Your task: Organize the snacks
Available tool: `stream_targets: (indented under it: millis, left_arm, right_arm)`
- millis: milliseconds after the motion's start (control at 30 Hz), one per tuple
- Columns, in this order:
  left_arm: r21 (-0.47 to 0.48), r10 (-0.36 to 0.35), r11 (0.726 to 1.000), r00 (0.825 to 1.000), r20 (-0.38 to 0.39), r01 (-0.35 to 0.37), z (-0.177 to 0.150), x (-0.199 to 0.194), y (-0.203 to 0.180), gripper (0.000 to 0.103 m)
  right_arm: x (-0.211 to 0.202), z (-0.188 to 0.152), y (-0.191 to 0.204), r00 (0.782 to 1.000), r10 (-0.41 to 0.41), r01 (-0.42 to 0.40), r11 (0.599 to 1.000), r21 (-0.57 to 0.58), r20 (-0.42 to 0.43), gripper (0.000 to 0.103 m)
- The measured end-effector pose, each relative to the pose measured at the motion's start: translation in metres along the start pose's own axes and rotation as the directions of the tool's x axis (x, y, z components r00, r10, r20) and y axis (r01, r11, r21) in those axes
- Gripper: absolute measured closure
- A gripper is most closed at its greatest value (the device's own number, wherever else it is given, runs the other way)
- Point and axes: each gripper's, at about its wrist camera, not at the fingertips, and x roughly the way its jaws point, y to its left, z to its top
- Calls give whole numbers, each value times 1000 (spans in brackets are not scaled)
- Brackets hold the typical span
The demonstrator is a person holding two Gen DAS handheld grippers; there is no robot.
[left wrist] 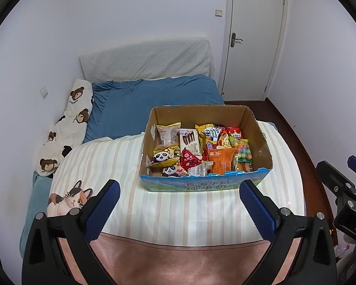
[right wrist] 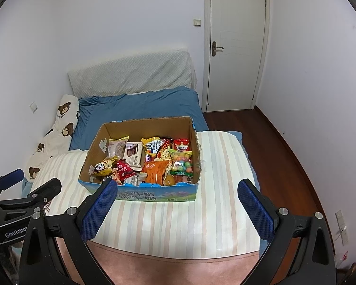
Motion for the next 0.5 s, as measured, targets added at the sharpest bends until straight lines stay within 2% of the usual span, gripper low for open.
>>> stream_targets:
  millis: [500]
  left_arm:
    - [4, -7, 1000, 1000, 16, 7, 2, -7, -3, 0]
  right_arm:
    - [-2, 0, -4, 1000, 1, -1, 1000, 12, 2, 0]
